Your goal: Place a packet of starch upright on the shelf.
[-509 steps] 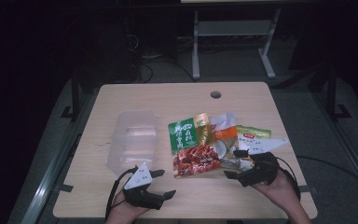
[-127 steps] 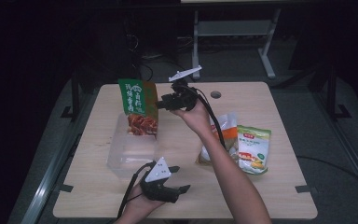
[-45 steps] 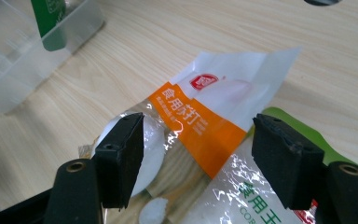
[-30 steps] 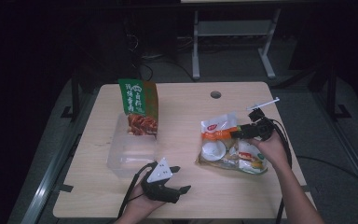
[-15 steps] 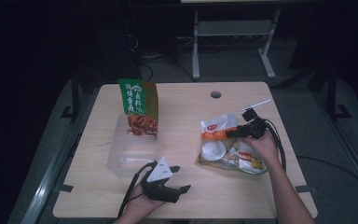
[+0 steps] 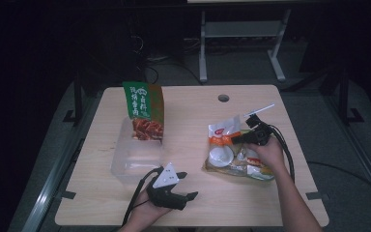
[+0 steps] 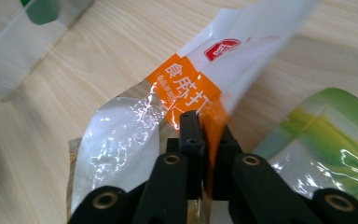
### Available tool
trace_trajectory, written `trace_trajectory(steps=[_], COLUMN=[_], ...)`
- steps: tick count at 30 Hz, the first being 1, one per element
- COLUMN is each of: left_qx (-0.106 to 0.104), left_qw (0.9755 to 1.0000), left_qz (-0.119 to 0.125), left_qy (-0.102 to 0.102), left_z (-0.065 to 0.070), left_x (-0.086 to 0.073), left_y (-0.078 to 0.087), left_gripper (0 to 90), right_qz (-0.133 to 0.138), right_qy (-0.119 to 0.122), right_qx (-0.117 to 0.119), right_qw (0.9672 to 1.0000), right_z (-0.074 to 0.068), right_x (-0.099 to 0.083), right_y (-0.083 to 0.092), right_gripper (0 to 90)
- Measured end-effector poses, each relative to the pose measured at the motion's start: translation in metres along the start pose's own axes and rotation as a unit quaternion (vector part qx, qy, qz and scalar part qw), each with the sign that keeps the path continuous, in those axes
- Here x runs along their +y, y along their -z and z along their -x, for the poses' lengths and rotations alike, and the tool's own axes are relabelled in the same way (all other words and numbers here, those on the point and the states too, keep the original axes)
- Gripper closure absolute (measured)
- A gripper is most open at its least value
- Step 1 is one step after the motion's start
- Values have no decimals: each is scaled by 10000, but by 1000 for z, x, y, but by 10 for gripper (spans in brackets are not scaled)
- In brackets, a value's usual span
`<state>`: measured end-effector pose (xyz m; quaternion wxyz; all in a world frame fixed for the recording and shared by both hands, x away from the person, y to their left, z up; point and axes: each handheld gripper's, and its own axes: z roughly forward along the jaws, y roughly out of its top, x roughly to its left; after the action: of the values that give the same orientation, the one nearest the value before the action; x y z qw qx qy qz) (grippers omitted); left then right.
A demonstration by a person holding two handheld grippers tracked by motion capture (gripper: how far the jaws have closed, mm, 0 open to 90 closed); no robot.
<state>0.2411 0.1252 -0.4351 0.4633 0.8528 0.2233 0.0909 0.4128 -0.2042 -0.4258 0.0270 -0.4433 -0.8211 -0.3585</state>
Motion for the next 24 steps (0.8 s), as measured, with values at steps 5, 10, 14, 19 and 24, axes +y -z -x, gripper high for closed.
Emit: trace_trajectory(steps=[5, 10, 14, 19, 24], left_qx=[-5, -11, -23, -60, -73], left_qw=[10000, 10000, 10000, 10000, 10000], left_qz=[-9, 0, 2, 8, -19], left_qy=[14, 5, 14, 32, 16], left_z=[0, 0, 0, 0, -1], left_x=[0, 0, 0, 1, 2], left_y=[-1, -1, -3, -6, -7], left_gripper=[275, 275, 275, 275, 275], right_qz=[118, 211, 382, 779, 960], right_qy=[137, 254, 321, 541, 720], right_qx=[118, 144, 192, 355, 393], right_qw=[9998, 9994, 9986, 9949, 9920], right_z=[-11, -19, -26, -38, -50], right_x=[1, 2, -2, -14, -21], right_y=[6, 11, 17, 29, 35], right_gripper=[894, 895, 895, 897, 897])
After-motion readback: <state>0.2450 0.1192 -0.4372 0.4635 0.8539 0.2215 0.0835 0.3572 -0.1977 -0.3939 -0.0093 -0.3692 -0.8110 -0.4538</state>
